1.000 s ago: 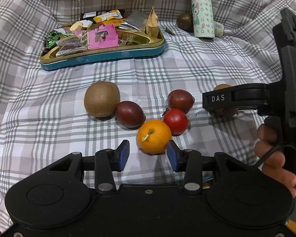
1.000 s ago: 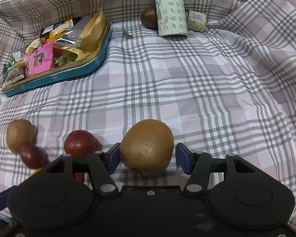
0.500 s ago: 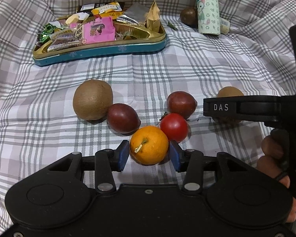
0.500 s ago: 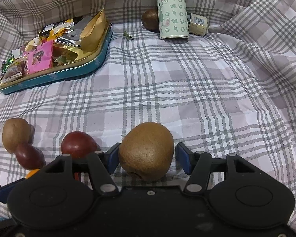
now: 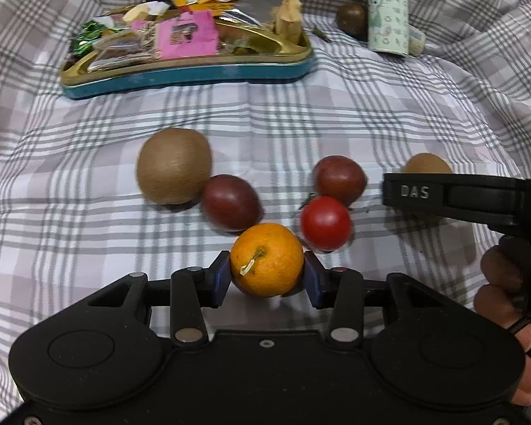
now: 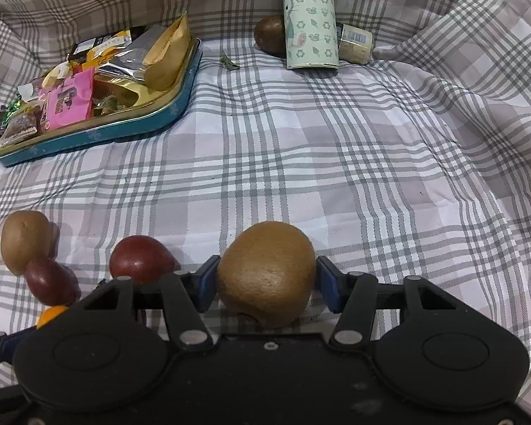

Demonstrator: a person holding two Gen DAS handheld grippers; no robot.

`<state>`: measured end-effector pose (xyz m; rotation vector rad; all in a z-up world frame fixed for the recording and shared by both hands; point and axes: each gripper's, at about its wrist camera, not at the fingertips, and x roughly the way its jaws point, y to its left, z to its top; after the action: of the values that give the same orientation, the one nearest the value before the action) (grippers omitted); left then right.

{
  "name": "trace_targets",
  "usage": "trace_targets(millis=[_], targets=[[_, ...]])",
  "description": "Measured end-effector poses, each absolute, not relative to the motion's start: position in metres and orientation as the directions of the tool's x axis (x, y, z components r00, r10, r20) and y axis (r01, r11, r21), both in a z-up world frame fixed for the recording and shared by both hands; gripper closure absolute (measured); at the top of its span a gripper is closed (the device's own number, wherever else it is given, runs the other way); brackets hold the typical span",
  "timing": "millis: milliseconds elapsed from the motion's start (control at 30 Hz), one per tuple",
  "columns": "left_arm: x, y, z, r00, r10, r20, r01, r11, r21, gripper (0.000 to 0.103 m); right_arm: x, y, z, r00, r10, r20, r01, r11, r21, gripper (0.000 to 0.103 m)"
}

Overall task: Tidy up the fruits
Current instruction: 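Carry the kiwi with the right gripper while the left gripper carries the orange over the tray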

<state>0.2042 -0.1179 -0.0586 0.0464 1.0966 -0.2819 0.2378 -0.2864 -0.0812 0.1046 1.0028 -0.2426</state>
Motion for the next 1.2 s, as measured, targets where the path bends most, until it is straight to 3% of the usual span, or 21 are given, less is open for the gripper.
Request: trace_targets(millis=[667,1200], targets=[[0.189,-0.058,-0.039,0.472,-0.123,-0.873,0.128,0.989,-0.07,0.052,0.21,-0.287,-0.068,0.458,-0.159,-0.875,0.326,0.945,-0.001,0.048],[0.144,-0.035,-0.007,0.533,-0.11,-0.839,0.142,0.989,-0.039,0.052,0.142,-0.261,-0.02,0.538,-0.14,-0.831,0.296,0.955,0.032,0.048]])
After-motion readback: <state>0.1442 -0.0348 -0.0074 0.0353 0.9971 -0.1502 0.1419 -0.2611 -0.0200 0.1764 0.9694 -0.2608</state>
